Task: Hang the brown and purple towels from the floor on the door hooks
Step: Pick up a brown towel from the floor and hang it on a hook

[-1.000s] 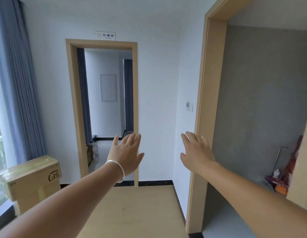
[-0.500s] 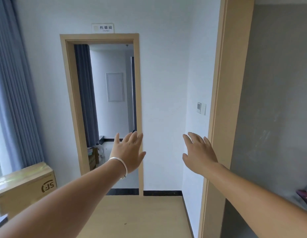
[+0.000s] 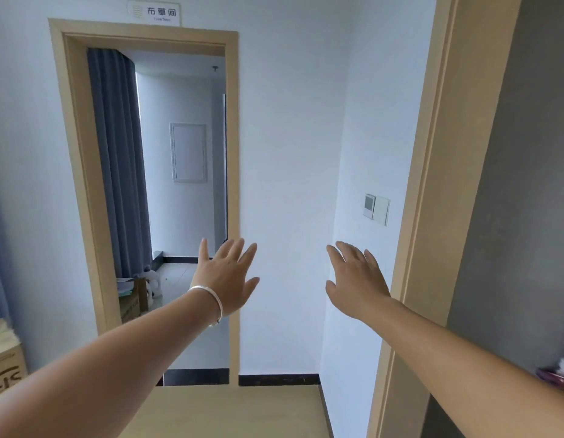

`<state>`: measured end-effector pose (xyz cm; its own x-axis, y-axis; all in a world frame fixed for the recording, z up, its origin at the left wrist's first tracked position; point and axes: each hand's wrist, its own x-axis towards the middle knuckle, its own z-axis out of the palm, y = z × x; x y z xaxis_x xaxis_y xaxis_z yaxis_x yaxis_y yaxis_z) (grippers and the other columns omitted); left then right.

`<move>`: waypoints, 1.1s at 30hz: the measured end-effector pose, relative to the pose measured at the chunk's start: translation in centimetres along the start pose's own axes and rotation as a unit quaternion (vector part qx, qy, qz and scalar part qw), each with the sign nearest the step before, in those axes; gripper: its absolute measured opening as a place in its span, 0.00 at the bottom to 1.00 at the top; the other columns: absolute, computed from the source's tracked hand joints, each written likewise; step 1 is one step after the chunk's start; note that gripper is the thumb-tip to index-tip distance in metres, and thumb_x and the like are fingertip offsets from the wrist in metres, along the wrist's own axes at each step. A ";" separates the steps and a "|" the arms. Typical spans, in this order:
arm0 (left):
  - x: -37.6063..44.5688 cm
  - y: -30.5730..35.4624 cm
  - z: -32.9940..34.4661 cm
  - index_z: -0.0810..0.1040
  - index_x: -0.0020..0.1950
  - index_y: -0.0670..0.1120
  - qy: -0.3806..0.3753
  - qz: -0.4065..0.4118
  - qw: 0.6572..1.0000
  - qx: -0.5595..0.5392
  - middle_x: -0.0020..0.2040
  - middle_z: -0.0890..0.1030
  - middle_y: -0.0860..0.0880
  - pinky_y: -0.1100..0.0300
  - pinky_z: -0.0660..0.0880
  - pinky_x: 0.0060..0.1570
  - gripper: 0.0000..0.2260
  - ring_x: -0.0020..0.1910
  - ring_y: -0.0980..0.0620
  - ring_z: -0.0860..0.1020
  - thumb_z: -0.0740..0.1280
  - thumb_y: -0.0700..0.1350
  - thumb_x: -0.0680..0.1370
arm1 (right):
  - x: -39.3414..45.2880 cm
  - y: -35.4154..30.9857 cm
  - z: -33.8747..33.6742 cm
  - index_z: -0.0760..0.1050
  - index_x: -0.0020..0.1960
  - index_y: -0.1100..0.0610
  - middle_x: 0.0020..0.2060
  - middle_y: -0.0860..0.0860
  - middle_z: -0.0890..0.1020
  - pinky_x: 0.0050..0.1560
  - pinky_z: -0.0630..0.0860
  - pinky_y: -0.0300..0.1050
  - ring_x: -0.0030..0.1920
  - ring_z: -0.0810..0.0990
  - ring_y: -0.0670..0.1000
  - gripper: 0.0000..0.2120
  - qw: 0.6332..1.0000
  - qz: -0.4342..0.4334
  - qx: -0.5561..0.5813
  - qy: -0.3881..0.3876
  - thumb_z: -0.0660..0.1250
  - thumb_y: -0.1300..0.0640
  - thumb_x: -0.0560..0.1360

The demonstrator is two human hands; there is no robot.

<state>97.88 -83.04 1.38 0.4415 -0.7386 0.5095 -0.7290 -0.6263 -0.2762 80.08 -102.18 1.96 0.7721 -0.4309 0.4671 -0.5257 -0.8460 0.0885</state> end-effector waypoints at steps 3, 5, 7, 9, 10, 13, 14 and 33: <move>5.5 -2.3 2.8 0.46 0.78 0.52 0.012 -0.007 1.000 -0.004 0.78 0.53 0.49 0.35 0.45 0.71 0.30 0.77 0.49 0.52 0.49 0.62 0.80 | 6.3 -0.2 2.0 0.49 0.78 0.54 0.77 0.51 0.53 0.76 0.46 0.53 0.76 0.50 0.51 0.32 1.000 -0.002 -0.009 0.005 0.57 0.49 0.78; 8.8 -3.9 4.5 0.45 0.78 0.52 0.014 -0.009 1.000 -0.005 0.78 0.52 0.49 0.35 0.45 0.71 0.30 0.77 0.49 0.51 0.49 0.62 0.80 | 10.1 -0.4 3.3 0.49 0.78 0.54 0.77 0.51 0.53 0.76 0.46 0.53 0.76 0.50 0.50 0.32 1.000 -0.001 -0.010 0.007 0.57 0.49 0.79; 11.8 -5.4 6.4 0.45 0.78 0.52 0.014 -0.012 1.000 -0.006 0.78 0.52 0.49 0.35 0.45 0.71 0.30 0.77 0.49 0.51 0.49 0.62 0.80 | 13.5 -0.8 4.9 0.49 0.78 0.54 0.77 0.52 0.53 0.76 0.46 0.53 0.76 0.50 0.50 0.32 1.000 0.000 -0.007 0.012 0.57 0.49 0.78; 14.2 -6.6 8.1 0.45 0.78 0.51 0.009 -0.013 1.000 -0.002 0.78 0.53 0.49 0.35 0.45 0.71 0.30 0.77 0.50 0.50 0.49 0.61 0.80 | 16.1 -1.1 6.5 0.49 0.78 0.55 0.77 0.52 0.53 0.76 0.46 0.53 0.76 0.51 0.50 0.32 1.000 -0.001 -0.004 0.013 0.57 0.49 0.78; 15.4 -7.1 9.1 0.46 0.78 0.51 0.008 -0.015 1.000 -0.004 0.78 0.54 0.49 0.35 0.45 0.71 0.30 0.77 0.50 0.51 0.50 0.61 0.80 | 17.4 -1.3 7.5 0.50 0.78 0.55 0.77 0.52 0.53 0.76 0.46 0.53 0.76 0.51 0.50 0.32 1.000 -0.002 -0.002 0.011 0.57 0.49 0.78; 18.1 -8.6 12.2 0.46 0.78 0.51 0.000 -0.022 1.000 -0.010 0.77 0.56 0.49 0.35 0.46 0.71 0.30 0.76 0.50 0.52 0.50 0.61 0.80 | 21.0 -1.7 10.5 0.50 0.78 0.55 0.77 0.52 0.53 0.76 0.47 0.53 0.76 0.51 0.51 0.32 1.000 -0.009 0.002 -0.002 0.57 0.49 0.78; 18.7 -9.0 13.0 0.46 0.78 0.51 -0.005 -0.022 1.000 -0.009 0.77 0.56 0.50 0.35 0.46 0.71 0.30 0.76 0.50 0.52 0.50 0.61 0.80 | 22.1 -1.7 11.4 0.50 0.78 0.55 0.77 0.52 0.54 0.76 0.47 0.53 0.76 0.51 0.51 0.32 1.000 -0.011 0.000 -0.006 0.57 0.49 0.78; 29.8 -26.9 30.8 0.47 0.78 0.55 -0.104 -0.226 0.962 0.112 0.78 0.54 0.51 0.35 0.46 0.72 0.30 0.77 0.46 0.51 0.48 0.65 0.79 | 55.9 -15.2 29.5 0.53 0.76 0.55 0.74 0.52 0.57 0.73 0.52 0.53 0.74 0.57 0.53 0.30 0.967 -0.241 0.080 0.019 0.57 0.53 0.77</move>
<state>146.81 -95.88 -1.11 0.7988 -0.3974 0.4517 -0.3171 -0.9161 -0.2452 141.76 -122.62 0.76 0.8983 0.0345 0.4381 -0.0438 -0.9849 0.1674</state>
